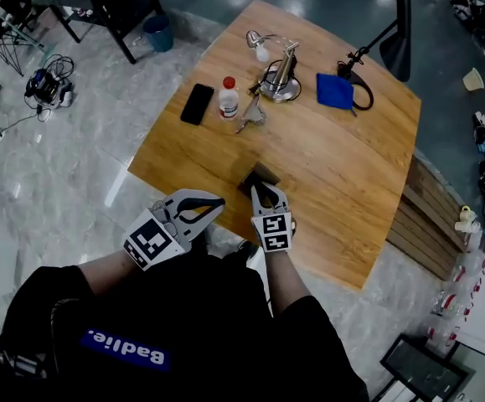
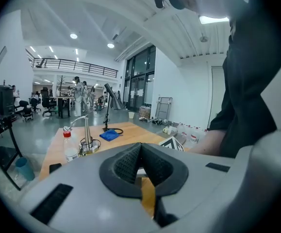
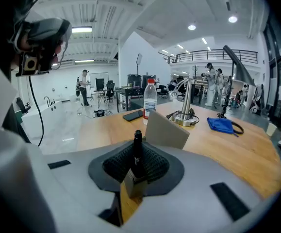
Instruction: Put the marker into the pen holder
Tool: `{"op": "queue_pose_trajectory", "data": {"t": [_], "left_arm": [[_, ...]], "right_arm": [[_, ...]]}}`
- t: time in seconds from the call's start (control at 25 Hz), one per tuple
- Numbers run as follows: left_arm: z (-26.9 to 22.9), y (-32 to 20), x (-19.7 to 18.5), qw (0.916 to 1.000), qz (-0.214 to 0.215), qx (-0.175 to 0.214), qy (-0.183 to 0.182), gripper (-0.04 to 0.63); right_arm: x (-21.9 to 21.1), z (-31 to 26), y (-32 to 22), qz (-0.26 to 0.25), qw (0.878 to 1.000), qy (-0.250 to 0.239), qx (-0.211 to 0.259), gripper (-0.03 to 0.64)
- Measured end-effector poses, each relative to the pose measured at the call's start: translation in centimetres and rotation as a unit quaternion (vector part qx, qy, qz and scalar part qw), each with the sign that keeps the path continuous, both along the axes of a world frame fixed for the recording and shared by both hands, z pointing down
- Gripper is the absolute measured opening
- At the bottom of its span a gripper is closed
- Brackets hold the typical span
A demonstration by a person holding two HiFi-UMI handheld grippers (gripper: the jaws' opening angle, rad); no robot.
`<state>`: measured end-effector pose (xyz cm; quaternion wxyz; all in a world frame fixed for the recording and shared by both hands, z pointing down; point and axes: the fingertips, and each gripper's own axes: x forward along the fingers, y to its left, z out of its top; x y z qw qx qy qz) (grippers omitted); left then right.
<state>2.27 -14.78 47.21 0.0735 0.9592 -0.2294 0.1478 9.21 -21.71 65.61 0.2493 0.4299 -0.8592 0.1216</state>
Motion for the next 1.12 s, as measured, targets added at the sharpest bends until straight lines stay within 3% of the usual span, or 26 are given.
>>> {"op": "queue_pose_trajectory", "data": {"t": [0.32,0.48,0.68,1.12], "left_arm": [[0.2,0.4,-0.2,0.9999,-0.010,-0.013,0.002,0.009],[-0.1,0.7,0.0,0.9999,-0.002,-0.010,0.006,0.009],[-0.4,1.2,0.2,0.9997,0.014,-0.008,0.016,0.009],[-0.8,2.2,0.6,0.9958,0.075,-0.004,0.053,0.009]], "right_arm": [[0.1,0.5,0.7,-0.037,0.999,0.034,0.008,0.049],[0.7,1.1,1.7,-0.023,0.999,0.037,-0.020,0.051],[1.2,-0.4,2.7,-0.010,0.999,0.037,-0.016,0.074],[1.5,-8.9,7.6,0.044,0.998,0.002,0.045,0.075]]}}
